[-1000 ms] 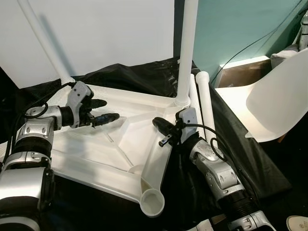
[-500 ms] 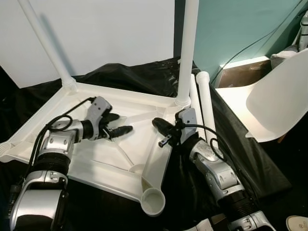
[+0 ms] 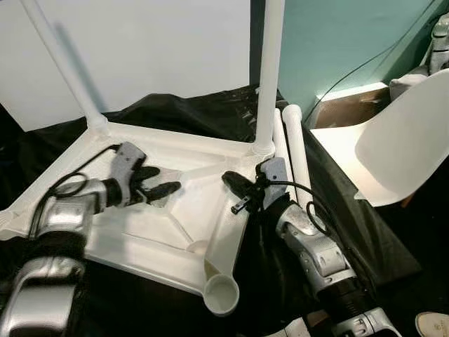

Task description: Building children table

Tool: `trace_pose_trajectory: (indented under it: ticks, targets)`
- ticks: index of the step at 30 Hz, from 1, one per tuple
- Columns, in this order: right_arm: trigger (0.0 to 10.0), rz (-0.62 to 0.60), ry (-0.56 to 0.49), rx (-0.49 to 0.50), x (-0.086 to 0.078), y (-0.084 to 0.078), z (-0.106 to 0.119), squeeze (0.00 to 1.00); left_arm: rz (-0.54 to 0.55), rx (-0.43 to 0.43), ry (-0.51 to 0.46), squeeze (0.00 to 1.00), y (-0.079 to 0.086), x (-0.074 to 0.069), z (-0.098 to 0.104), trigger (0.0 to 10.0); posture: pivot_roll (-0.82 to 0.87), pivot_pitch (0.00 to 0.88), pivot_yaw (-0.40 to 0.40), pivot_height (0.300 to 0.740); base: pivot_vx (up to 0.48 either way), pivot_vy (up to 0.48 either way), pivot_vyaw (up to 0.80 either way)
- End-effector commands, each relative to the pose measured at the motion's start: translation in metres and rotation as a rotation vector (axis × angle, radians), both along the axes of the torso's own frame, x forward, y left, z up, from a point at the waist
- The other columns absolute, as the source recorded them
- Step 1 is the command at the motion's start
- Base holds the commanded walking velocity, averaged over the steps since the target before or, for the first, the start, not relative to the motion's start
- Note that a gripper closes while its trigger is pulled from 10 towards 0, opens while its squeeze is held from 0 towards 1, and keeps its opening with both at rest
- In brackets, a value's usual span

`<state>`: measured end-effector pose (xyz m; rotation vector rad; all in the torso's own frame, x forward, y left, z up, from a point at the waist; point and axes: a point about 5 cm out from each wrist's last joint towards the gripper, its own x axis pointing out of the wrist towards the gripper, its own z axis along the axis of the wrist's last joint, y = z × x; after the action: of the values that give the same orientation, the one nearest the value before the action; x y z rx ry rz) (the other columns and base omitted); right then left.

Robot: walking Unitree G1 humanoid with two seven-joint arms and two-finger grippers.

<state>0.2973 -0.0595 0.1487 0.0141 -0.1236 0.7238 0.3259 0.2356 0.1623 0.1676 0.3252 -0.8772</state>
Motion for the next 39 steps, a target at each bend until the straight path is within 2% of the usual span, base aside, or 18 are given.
trace_pose_trajectory:
  ticks: [1,2,3,4,5,6,7,8,9,10,11,12,13,14,28,31,36,39]
  targets:
    - [10.0,0.008,0.007,-0.004,-0.001,0.003,-0.001,0.00,-0.317,-0.085,0.094,0.31,-0.008,-0.016,0.005,10.0,-0.05,0.000,0.075,0.740,0.000,0.000,0.00]
    - [10.0,0.008,0.007,-0.006,-0.001,0.003,-0.001,0.00,-0.354,-0.092,0.116,0.60,-0.004,-0.022,0.005,10.0,-0.04,0.000,0.075,0.740,0.000,0.000,0.00]
    - [10.0,0.009,0.008,-0.007,0.000,0.003,-0.002,0.00,-0.402,-0.065,0.141,0.74,0.000,-0.029,0.003,10.0,-0.04,0.000,0.074,0.740,0.000,0.000,0.00]
    - [10.0,0.009,0.008,-0.007,0.000,0.003,-0.002,0.00,-0.402,-0.065,0.141,0.74,0.000,-0.029,0.003,10.0,-0.04,0.000,0.074,0.740,0.000,0.000,0.00]
    - [10.0,0.010,0.008,-0.008,0.000,0.003,-0.002,0.00,-0.451,-0.022,0.171,0.80,0.004,-0.037,-0.001,10.0,-0.04,0.000,0.074,0.740,0.000,0.000,0.00]
    - [10.0,0.010,0.008,-0.008,0.000,0.003,-0.002,0.00,-0.451,-0.022,0.171,0.80,0.004,-0.037,-0.001,10.0,-0.04,0.000,0.074,0.740,0.000,0.000,0.00]
    - [10.0,0.012,0.009,-0.009,0.000,0.003,-0.002,0.00,-0.488,0.023,0.200,0.80,0.007,-0.044,-0.004,10.0,-0.03,0.000,0.072,0.740,0.000,0.000,0.00]
    - [10.0,0.012,0.009,-0.009,0.000,0.003,-0.002,0.00,-0.488,0.023,0.200,0.80,0.007,-0.044,-0.004,10.0,-0.03,0.000,0.072,0.740,0.000,0.000,0.00]
    - [10.0,0.014,0.009,-0.009,0.000,0.003,-0.002,0.00,-0.515,0.077,0.231,0.79,0.010,-0.049,-0.009,10.0,-0.03,0.000,0.070,0.740,0.000,0.000,0.00]
    - [10.0,0.014,0.009,-0.009,0.000,0.003,-0.002,0.00,-0.515,0.077,0.231,0.79,0.010,-0.049,-0.009,10.0,-0.03,0.000,0.070,0.740,0.000,0.000,0.00]
    - [10.0,0.020,0.009,-0.010,0.000,0.005,-0.002,0.00,-0.541,0.135,0.296,0.80,0.014,-0.057,-0.015,10.0,-0.03,0.000,0.069,0.740,0.000,0.000,0.00]
    - [10.0,0.023,0.009,-0.010,0.000,0.005,-0.002,0.00,-0.547,0.151,0.322,0.89,0.016,-0.060,-0.016,10.0,-0.03,0.000,0.069,0.740,0.000,0.000,0.00]
    - [10.0,0.024,0.009,-0.011,0.000,0.005,-0.002,0.00,-0.549,0.157,0.337,0.89,0.017,-0.062,-0.017,10.0,-0.03,0.000,0.069,0.740,0.000,0.000,0.00]
    - [10.0,0.024,0.008,-0.011,0.000,0.005,-0.002,0.00,-0.554,0.166,0.347,1.00,0.018,-0.064,-0.017,10.0,-0.03,0.000,0.069,0.740,0.000,0.000,0.00]
    - [10.0,0.020,0.006,-0.017,0.000,0.004,-0.002,0.00,-0.623,0.185,0.428,1.00,0.015,-0.078,-0.025,10.0,-0.04,0.000,0.069,0.740,0.000,0.000,0.00]
    - [10.0,0.019,0.006,-0.027,0.000,0.001,-0.002,0.00,-0.634,0.137,0.402,1.00,0.017,-0.078,-0.008,10.0,-0.05,0.000,0.063,0.740,0.000,0.000,0.00]
    - [10.0,0.020,0.006,-0.033,0.000,0.000,-0.003,0.00,-0.647,0.117,0.395,1.00,0.016,-0.080,-0.003,10.0,-0.05,0.000,0.061,0.740,0.000,0.000,0.00]
    - [10.0,0.023,0.005,-0.037,0.000,0.000,-0.003,0.00,-0.665,0.073,0.368,1.00,0.012,-0.082,-0.004,10.0,-0.05,0.000,0.061,0.740,0.000,0.000,0.00]
